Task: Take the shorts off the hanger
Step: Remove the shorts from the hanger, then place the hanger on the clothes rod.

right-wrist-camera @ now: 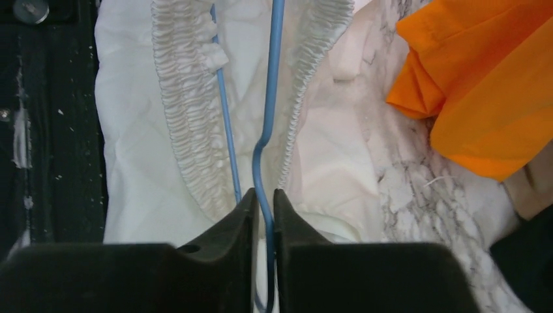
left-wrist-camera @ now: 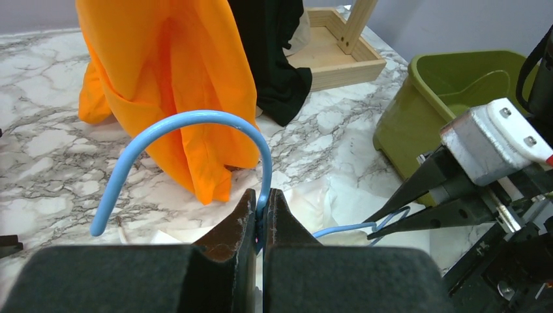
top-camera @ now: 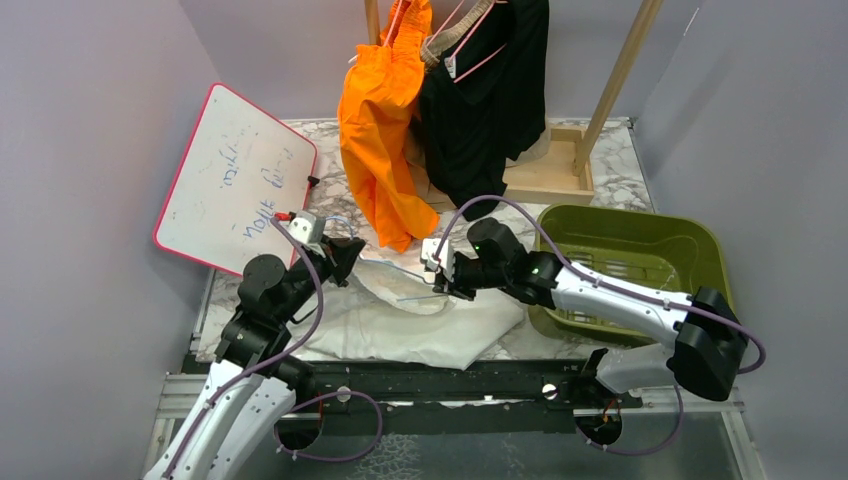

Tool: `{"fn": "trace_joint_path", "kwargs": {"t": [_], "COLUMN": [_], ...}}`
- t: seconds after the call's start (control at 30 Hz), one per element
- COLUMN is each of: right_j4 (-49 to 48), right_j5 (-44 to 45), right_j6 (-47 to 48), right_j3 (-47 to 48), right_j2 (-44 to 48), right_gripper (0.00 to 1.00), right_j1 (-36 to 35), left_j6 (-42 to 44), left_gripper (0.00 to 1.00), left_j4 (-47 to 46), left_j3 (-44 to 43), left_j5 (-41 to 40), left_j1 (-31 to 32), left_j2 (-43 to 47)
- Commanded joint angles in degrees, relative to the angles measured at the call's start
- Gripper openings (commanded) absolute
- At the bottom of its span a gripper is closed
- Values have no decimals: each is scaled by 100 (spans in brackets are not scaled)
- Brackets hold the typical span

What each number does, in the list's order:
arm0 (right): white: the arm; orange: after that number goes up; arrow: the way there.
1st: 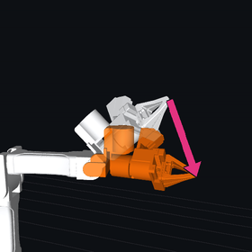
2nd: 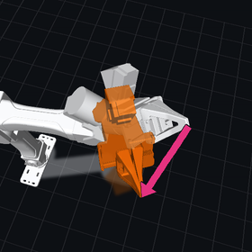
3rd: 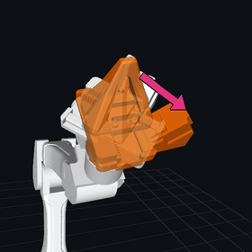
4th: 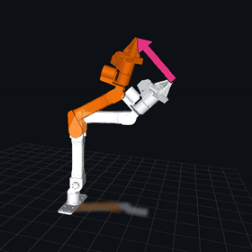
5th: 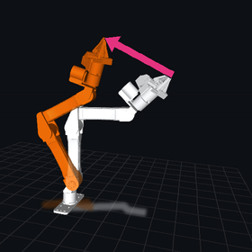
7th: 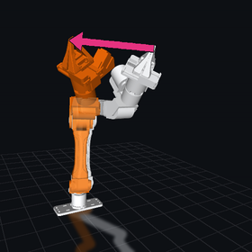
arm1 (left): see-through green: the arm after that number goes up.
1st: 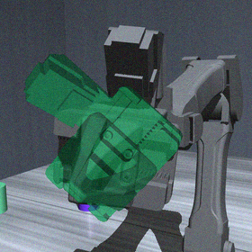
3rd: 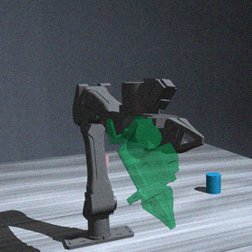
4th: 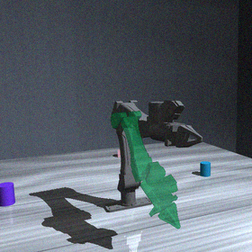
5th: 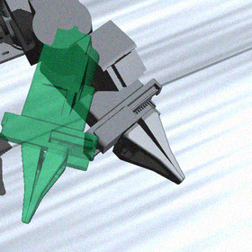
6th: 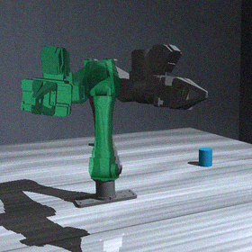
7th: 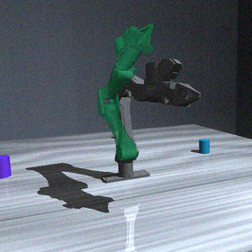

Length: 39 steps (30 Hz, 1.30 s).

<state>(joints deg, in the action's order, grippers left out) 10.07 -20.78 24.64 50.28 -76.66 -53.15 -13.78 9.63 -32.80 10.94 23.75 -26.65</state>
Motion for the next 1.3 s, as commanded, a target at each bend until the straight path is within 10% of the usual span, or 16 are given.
{"fn": "trace_joint_path", "kwargs": {"t": [0.0, 0.07, 0.2, 0.37, 1.27], "right_j4": [-139, -103, 172, 1324, 1969], "right_j5": [-280, -308, -438, -415, 1415], "right_j6": [130, 114, -213, -1435, -4182], "right_j3": [-93, -52, 124, 420, -890], "right_j2": [387, 430, 427, 456, 3950], "right_gripper": [7, 1, 1, 1, 1], "right_j1": [16, 15, 17, 15, 15], "left_j6": [83, 85, 82, 106, 41], "left_gripper": [0, 0, 61, 93, 99], "left_j4": [-58, -43, 58, 533, 816], "left_j3": [64, 72, 43, -181, -172], "left_j5": [-286, -287, -163, -516, -1290], "left_j1": [-13, -18, -18, -19, -15], "left_j2": [196, 209, 128, -223, 392]}}
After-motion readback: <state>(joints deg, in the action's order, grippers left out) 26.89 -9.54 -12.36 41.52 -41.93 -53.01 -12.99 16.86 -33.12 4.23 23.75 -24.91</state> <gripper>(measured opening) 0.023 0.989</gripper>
